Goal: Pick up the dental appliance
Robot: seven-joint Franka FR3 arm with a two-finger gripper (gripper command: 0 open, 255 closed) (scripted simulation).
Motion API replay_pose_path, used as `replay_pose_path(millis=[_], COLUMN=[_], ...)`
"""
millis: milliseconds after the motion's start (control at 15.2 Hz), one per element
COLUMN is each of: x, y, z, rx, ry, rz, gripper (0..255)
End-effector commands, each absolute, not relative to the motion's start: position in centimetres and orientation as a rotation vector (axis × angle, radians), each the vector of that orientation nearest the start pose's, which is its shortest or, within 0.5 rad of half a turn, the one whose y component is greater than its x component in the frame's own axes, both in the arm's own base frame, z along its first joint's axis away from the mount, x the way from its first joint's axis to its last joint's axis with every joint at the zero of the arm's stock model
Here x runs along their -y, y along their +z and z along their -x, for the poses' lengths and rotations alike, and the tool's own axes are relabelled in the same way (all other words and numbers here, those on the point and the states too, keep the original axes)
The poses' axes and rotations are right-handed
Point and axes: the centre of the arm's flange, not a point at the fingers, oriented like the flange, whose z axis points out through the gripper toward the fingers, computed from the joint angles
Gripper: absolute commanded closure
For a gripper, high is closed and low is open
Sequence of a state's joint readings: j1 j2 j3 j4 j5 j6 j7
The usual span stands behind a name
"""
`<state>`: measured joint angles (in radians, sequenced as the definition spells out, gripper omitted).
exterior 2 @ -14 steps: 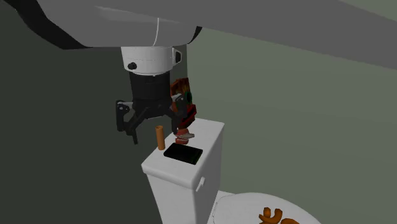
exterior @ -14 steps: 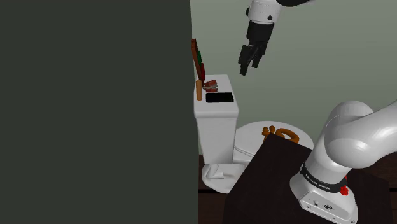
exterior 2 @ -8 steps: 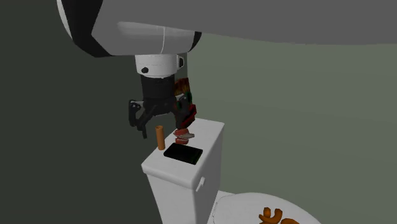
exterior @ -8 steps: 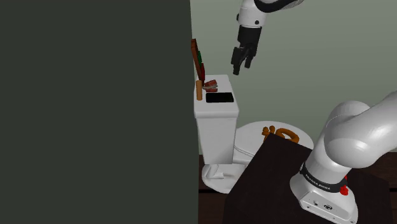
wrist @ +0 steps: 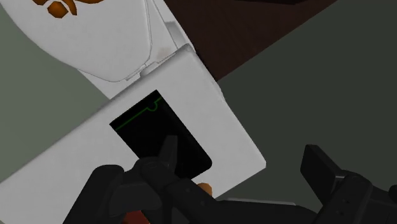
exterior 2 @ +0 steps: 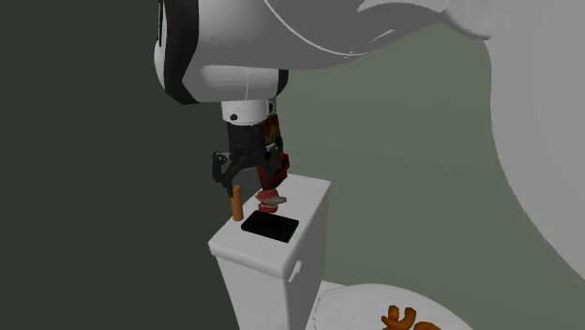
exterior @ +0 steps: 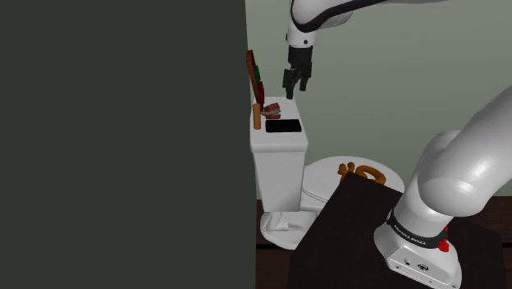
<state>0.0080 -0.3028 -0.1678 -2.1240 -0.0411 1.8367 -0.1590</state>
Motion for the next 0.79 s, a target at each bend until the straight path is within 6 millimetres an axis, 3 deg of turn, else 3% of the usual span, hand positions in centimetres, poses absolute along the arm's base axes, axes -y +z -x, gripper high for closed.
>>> replay_pose_path(millis=[0,726], x=[9.8,16.1], y=[52.7,45.9], z=[-48.6,-61.2], rx=[0.039,0.101], ry=[0.006,0.152], rz=[3.134,3.128], gripper=[0,0])
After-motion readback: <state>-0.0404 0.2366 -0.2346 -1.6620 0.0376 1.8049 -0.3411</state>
